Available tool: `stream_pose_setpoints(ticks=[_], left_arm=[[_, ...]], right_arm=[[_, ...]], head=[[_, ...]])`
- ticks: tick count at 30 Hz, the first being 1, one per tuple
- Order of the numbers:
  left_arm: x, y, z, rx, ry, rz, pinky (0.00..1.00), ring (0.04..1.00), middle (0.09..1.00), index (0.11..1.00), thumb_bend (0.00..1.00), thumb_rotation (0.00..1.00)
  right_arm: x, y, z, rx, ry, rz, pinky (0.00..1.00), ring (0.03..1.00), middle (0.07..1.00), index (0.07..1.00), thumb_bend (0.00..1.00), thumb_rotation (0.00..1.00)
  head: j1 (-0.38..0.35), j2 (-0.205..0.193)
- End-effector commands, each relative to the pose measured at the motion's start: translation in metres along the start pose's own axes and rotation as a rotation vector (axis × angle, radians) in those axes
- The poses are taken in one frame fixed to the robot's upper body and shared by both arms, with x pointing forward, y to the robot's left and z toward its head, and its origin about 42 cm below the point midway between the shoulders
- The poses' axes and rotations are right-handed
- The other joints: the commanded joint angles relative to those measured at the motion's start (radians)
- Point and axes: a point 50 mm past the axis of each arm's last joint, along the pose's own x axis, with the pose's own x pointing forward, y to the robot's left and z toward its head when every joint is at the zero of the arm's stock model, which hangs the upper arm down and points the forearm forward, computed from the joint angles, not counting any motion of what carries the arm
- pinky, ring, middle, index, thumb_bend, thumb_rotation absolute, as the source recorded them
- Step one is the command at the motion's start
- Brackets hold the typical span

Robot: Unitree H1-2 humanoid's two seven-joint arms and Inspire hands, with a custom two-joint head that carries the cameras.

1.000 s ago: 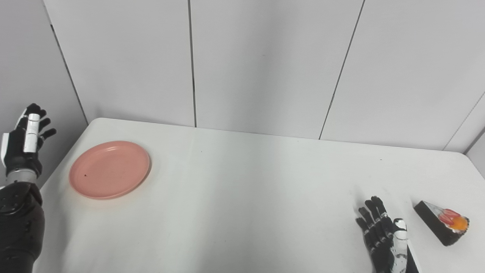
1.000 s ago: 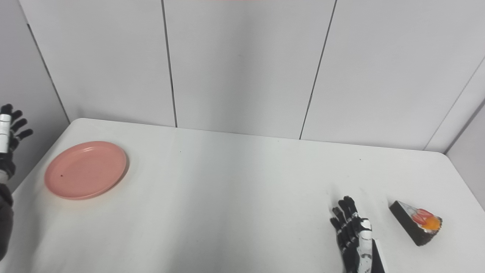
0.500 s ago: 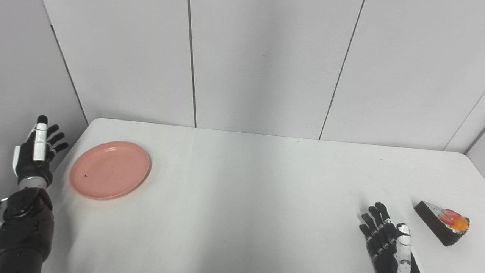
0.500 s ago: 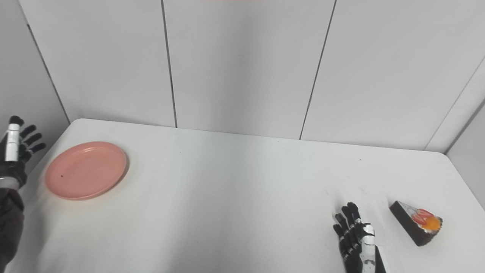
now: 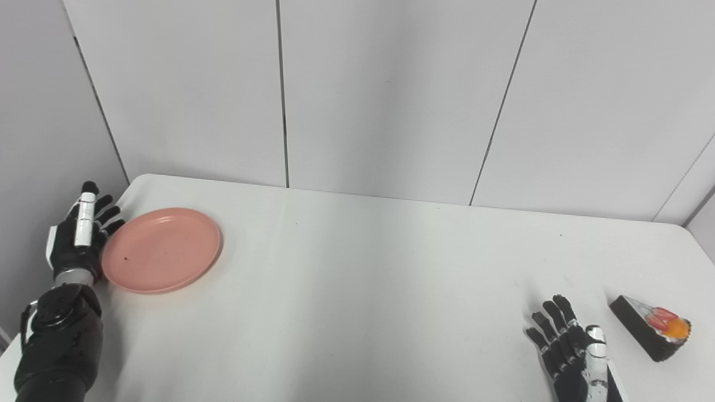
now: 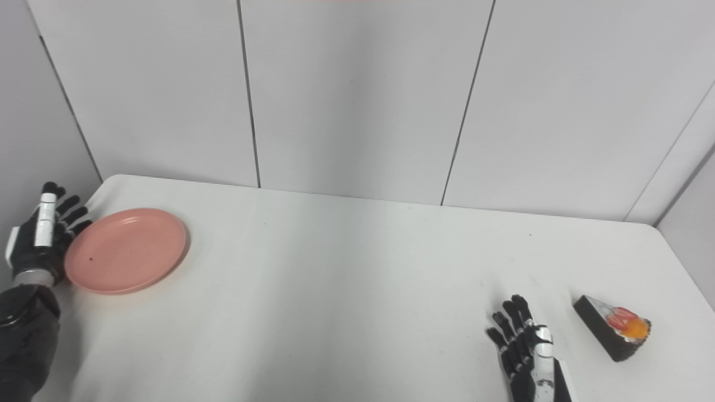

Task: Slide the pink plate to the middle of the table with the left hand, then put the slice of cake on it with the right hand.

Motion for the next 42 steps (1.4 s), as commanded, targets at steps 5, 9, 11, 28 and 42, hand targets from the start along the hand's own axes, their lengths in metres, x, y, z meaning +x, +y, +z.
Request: stream_pose_setpoints(ticks=[5, 9, 11, 28, 42], left_arm=[[0.001, -0.011, 0.006, -0.018, -0.018, -0.039, 0.7, 0.8, 0.826, 0.824, 0.84, 0.81], [-0.004, -0.018, 0.006, -0.031, -0.035, -0.083, 0.72, 0.809, 0.843, 0.828, 0.82, 0.82], [-0.007, -0.023, 0.008, -0.04, -0.046, -0.108, 0.73, 0.81, 0.843, 0.828, 0.82, 0.82], [-0.029, -0.064, -0.002, -0.068, -0.039, -0.244, 0.72, 0.796, 0.815, 0.824, 0.83, 0.77], [-0.041, -0.104, -0.014, -0.071, -0.024, -0.346, 0.71, 0.786, 0.813, 0.834, 0.83, 0.78]], right_arm=[[0.004, 0.002, 0.012, -0.017, -0.041, 0.013, 0.94, 0.948, 0.964, 0.956, 0.72, 1.0], [0.006, 0.002, 0.009, -0.004, -0.038, 0.01, 0.94, 0.954, 0.969, 0.957, 0.71, 1.0], [0.008, 0.002, 0.008, 0.006, -0.037, 0.009, 0.94, 0.952, 0.968, 0.954, 0.71, 1.0], [0.01, 0.001, 0.001, 0.016, -0.038, 0.011, 0.93, 0.946, 0.962, 0.946, 0.74, 0.99], [0.012, -0.002, -0.005, 0.013, -0.037, 0.005, 0.93, 0.939, 0.958, 0.938, 0.75, 0.98]], head=[[-0.002, -0.002], [-0.01, -0.007], [-0.013, -0.006], [-0.025, -0.005], [-0.029, -0.013]])
